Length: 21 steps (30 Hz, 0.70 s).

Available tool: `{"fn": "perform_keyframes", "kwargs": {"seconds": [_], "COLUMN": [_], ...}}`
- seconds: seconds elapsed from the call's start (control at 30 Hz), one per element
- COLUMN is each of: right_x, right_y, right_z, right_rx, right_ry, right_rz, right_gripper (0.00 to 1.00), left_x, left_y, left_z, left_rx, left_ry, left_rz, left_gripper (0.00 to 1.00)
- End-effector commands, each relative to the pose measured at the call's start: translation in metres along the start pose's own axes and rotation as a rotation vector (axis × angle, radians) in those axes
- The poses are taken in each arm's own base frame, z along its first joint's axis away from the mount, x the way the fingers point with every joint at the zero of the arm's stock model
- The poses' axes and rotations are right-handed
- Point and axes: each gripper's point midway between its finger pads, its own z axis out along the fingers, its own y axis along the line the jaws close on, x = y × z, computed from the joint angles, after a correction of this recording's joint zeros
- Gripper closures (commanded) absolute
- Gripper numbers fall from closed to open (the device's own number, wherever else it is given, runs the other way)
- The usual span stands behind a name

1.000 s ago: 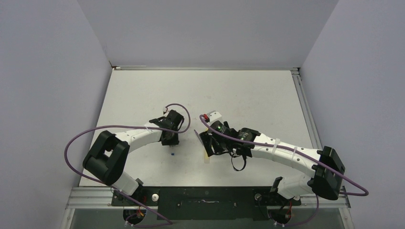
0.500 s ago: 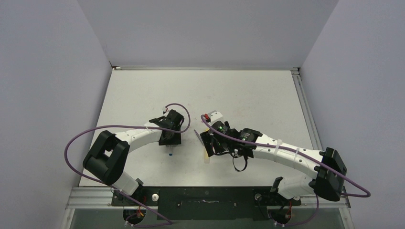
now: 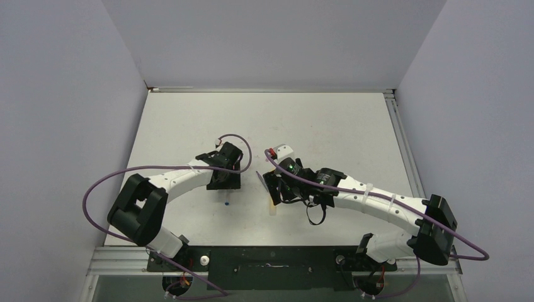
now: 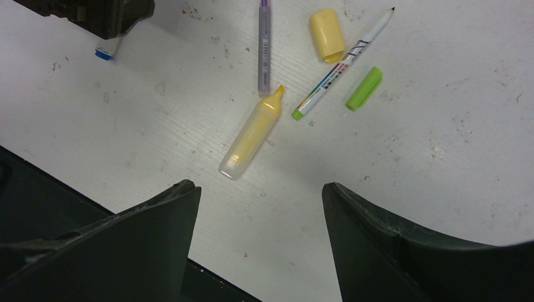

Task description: Insert the pens into the pen caps

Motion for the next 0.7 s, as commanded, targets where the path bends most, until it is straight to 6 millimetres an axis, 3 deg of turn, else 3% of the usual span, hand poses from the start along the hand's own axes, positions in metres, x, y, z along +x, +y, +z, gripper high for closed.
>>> {"fn": "perform_keyframes", "kwargs": {"seconds": [0.0, 0.27, 0.67], "right_x": [-0.03, -0.04, -0.049], "right_y": [0.005, 0.011, 0.017], "right_z": [-0.005, 0.013, 0.07], "right_rx": [-0.017, -0.032, -0.043], "right_ry": [-0.072, -0.062, 0.018], "right_rz": [0.022, 0.024, 0.014], "right_gripper": [0.28, 0.38, 0.51], "left_x": [-0.031, -0.055, -0.07], "left_y": [-0.006, -0.008, -0.004], "left_z": [-0.029, -0.067, -0.13], "left_rx": [0.042, 0.1, 0.253], "left_ry": [-0.091, -0.173, -0.32], "left_rz": [-0.009, -0.002, 0.037], "left_gripper": [0.29, 0.23, 0.2]}}
